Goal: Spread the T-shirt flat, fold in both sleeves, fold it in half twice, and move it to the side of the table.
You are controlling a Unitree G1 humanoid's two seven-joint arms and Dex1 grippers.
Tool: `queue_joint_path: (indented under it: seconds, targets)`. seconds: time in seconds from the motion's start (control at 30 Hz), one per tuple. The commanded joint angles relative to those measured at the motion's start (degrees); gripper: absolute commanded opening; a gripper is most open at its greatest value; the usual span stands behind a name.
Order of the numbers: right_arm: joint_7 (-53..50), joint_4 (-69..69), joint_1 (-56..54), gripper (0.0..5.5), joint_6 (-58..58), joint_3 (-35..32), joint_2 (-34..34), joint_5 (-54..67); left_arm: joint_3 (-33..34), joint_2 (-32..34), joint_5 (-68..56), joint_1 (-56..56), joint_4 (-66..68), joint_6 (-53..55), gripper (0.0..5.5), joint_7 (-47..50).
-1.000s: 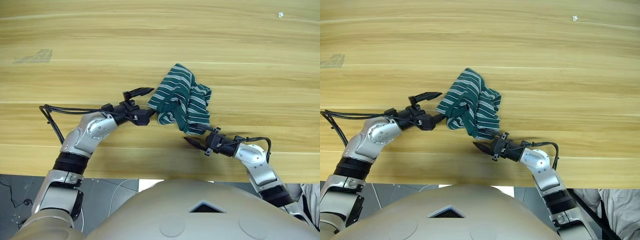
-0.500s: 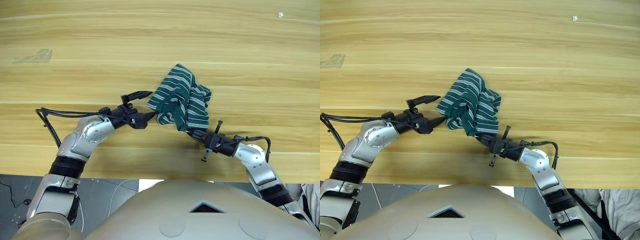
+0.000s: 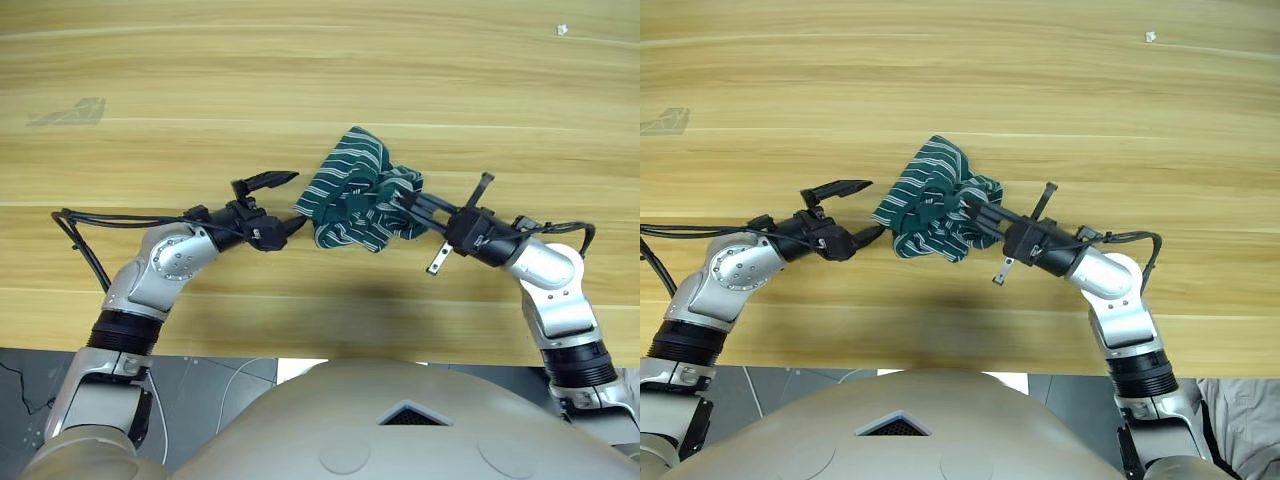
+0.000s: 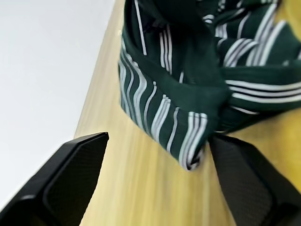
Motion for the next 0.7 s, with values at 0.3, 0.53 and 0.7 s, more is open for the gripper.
queue_joint_path:
  seconds: [0.3,0.53,0.7]
  targets:
    - [-1.7,-2.2,-6.7,0.01,1.0,-3.5,-0.6,-0.3,-2.5,-1.1,-6.7,1.1,-3.3,0.5,3.96,-6.3]
    - [-3.9,-3.1,-9.6,0.01,1.3,-4.2,0.6,-0.6,-4.6,-2.9,-3.4,0.0,-0.7,0.3,3.96,-6.7]
    - [-4.0,-3.1,-9.6,0.01,1.2,-4.1,0.3,-0.9,-3.9,-4.2,0.0,-1.6,1.1,-0.7,3.96,-3.2]
